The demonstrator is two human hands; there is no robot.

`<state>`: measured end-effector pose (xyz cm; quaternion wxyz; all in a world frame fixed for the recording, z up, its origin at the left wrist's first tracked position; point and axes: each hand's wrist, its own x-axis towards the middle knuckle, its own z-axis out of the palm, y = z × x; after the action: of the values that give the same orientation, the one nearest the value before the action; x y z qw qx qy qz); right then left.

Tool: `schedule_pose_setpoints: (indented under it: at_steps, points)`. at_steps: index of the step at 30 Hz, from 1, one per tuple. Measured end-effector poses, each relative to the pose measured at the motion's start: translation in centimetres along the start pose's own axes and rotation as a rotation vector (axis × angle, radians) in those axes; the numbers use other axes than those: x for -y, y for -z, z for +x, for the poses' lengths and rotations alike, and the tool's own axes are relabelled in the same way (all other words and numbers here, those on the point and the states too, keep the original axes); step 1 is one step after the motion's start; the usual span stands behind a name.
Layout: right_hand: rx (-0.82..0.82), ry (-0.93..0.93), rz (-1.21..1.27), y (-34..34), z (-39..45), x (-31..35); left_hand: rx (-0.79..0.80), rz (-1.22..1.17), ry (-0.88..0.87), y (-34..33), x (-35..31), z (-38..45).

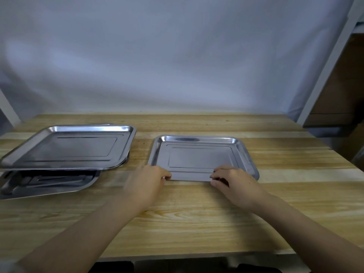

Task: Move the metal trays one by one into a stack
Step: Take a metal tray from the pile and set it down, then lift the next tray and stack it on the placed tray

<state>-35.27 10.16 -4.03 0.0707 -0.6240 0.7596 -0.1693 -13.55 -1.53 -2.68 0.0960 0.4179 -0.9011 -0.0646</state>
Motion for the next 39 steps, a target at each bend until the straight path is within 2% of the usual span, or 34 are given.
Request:
schedule_pose_setpoints:
  at_steps: [5, 10, 13, 15, 20, 24, 31, 39]
  points:
    - [-0.014, -0.016, 0.023, 0.1, 0.0, 0.3, -0.083, -0.208, -0.117, -0.8, 1.2, -0.8]
    - [-0.111, 0.007, 0.041, -0.1, 0.7, 1.4, -0.328, -0.291, -0.207, -0.8, 3.6, -2.3]
    - [-0.158, 0.04, 0.07, -0.2, 1.5, 2.9, -0.434, -0.284, -0.197, -0.1, 5.5, -3.3]
    - [-0.187, 0.064, 0.133, -0.4, 2.3, 4.2, -0.479, -0.274, -0.118, 0.3, 7.0, -3.8]
    - [-0.189, 0.098, 0.224, -0.8, 4.4, 8.7, -0.514, -0.237, 0.095, 0.8, 11.8, -4.8]
    - [-0.162, 0.089, 0.328, -1.6, 6.3, 12.5, -0.49, -0.228, 0.186, 0.8, 14.5, -5.7]
    - [-0.09, -0.13, 0.595, -4.0, 9.9, 17.6, -0.473, -0.166, 0.17, 0.2, 15.9, -6.6]
    - [-0.043, -0.231, 0.65, -6.4, 12.3, 20.0, -0.538, -0.193, 0.166, -0.1, 15.9, -6.3]
